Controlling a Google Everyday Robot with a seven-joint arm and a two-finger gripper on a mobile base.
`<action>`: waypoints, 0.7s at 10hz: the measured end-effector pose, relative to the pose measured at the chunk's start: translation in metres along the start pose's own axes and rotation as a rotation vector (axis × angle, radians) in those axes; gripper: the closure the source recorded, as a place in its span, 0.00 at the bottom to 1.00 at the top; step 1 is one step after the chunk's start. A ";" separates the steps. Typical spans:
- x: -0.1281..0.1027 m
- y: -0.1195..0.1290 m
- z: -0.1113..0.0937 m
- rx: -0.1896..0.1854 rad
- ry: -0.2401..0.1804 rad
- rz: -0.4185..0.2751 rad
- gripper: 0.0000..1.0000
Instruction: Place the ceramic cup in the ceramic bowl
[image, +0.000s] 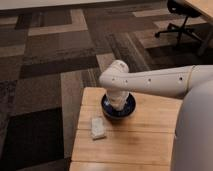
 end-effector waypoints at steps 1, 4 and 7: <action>0.000 0.000 0.000 0.000 0.000 0.000 0.92; 0.000 0.000 0.001 -0.001 0.001 0.000 0.99; 0.001 0.000 0.001 -0.001 0.002 0.001 1.00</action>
